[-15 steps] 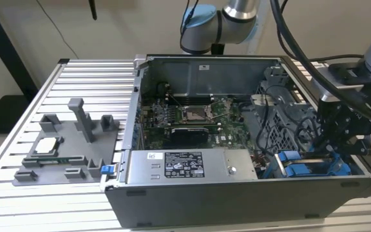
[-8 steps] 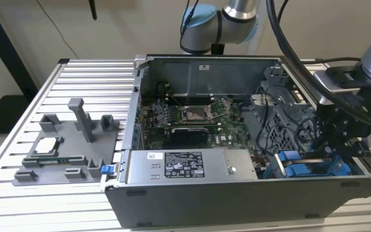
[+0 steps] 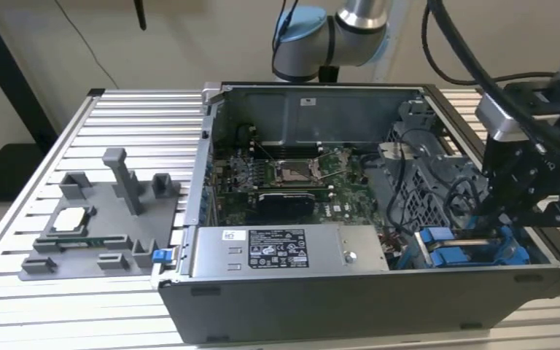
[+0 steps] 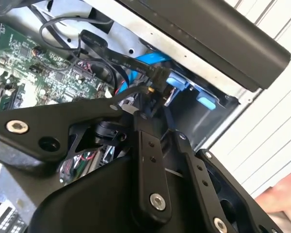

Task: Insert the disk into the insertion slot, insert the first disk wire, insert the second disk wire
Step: 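Insert the first disk wire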

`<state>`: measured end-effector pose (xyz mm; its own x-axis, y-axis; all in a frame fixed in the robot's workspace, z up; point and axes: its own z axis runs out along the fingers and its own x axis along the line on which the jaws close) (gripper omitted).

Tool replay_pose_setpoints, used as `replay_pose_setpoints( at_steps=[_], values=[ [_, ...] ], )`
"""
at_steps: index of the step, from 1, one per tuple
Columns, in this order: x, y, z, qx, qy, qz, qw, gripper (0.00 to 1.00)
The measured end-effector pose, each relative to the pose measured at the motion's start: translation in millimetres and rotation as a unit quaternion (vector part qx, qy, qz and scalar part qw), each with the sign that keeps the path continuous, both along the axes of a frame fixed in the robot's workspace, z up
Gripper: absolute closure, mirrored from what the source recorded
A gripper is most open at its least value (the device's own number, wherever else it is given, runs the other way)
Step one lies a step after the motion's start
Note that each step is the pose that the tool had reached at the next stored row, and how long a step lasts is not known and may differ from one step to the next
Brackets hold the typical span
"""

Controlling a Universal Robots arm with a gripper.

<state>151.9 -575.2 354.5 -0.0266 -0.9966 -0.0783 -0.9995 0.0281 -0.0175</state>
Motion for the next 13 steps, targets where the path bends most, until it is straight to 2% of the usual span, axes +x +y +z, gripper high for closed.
replay_pose_setpoints(
  at_steps=[3,6,10,13],
  values=[
    [0.0,0.0,11.5,-0.0001,0.0003,0.000,1.0000,0.00],
    [0.0,0.4,19.9,-0.0003,0.0003,0.000,1.0000,0.00],
    [1.2,1.2,21.1,-0.0017,0.0012,0.000,1.0000,0.00],
    [5.1,2.5,21.2,-0.0037,0.0061,0.000,1.0000,0.00]
  ],
)
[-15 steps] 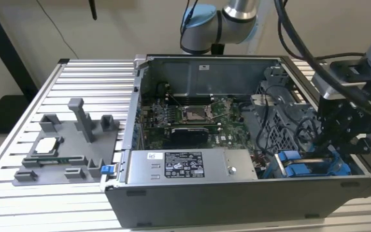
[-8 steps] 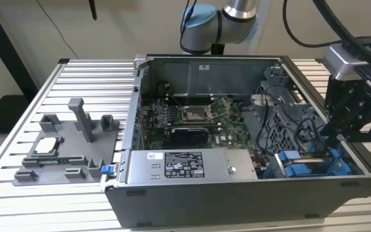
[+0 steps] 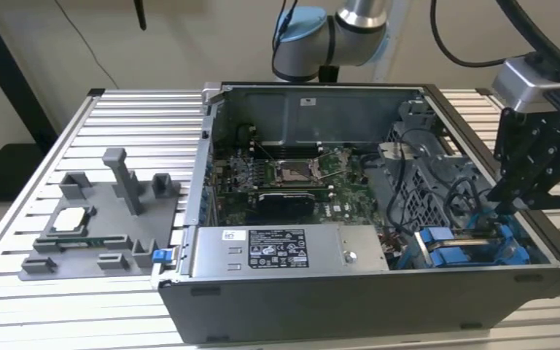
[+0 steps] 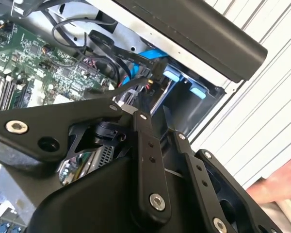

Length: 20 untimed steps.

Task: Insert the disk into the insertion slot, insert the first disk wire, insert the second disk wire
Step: 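Insert the first disk wire, then insert the second disk wire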

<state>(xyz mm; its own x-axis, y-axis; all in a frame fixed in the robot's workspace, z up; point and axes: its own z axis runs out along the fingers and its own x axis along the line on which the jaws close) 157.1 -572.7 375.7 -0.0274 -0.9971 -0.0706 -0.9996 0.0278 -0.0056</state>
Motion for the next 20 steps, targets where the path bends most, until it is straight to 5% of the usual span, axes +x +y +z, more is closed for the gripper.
replay_pose_setpoints(
  at_steps=[4,12,15,20],
  values=[
    [7.9,2.3,0.1,-0.0027,0.0055,0.000,1.0000,0.00],
    [31.4,8.9,-0.3,-0.0059,0.0105,0.000,0.9999,0.00],
    [42.4,9.1,-1.3,-0.0060,0.0215,0.000,0.9998,0.00],
    [51.9,9.1,-3.3,-0.0060,0.0478,0.000,0.9988,0.00]
  ],
)
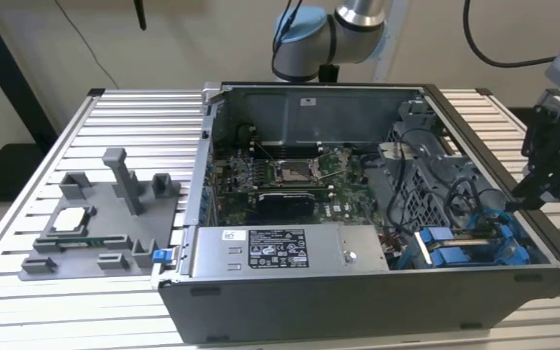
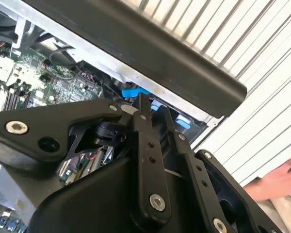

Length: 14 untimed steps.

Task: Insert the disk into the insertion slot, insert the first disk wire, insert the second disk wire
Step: 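Insert the second disk wire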

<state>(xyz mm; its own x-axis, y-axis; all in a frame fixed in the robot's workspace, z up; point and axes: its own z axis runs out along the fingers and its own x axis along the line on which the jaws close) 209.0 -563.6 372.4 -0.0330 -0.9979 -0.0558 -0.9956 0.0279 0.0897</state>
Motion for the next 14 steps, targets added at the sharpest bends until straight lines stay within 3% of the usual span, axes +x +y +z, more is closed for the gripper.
replay_pose_setpoints(
  at_steps=[2,4,7,10,11,14],
  values=[
    [0.3,0.0,-1.1,0.0000,0.0091,0.000,1.0000,0.00],
    [0.3,0.0,-2.8,0.0000,0.0143,0.000,0.9999,0.00],
    [0.3,-0.2,-6.8,0.0000,0.0182,0.000,0.9998,0.00],
    [0.3,-0.2,-7.9,0.0004,0.0184,0.000,0.9998,0.00],
    [0.3,-0.3,-8.0,0.0007,0.0184,0.000,0.9998,1.00],
    [0.3,-0.3,-8.2,0.0008,0.0184,0.000,0.9998,1.00]
  ],
)
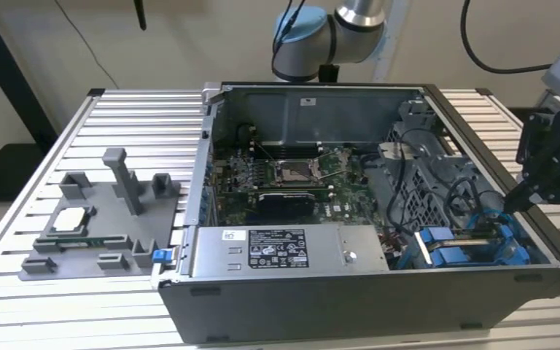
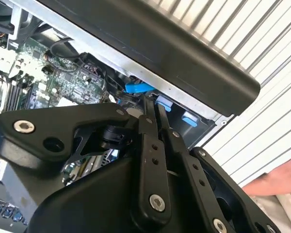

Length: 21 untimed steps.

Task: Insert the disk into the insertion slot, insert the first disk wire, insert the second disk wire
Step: 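Insert the second disk wire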

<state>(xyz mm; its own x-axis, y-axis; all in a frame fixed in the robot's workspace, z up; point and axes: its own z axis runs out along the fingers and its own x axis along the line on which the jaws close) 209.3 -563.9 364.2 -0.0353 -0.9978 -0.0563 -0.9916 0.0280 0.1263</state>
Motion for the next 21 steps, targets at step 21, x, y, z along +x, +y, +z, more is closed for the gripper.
replay_pose_setpoints(
  at_steps=[21],
  values=[
    [-4.8,-1.1,6.3,0.0042,0.0016,-0.002,1.0000,1.00]
  ],
)
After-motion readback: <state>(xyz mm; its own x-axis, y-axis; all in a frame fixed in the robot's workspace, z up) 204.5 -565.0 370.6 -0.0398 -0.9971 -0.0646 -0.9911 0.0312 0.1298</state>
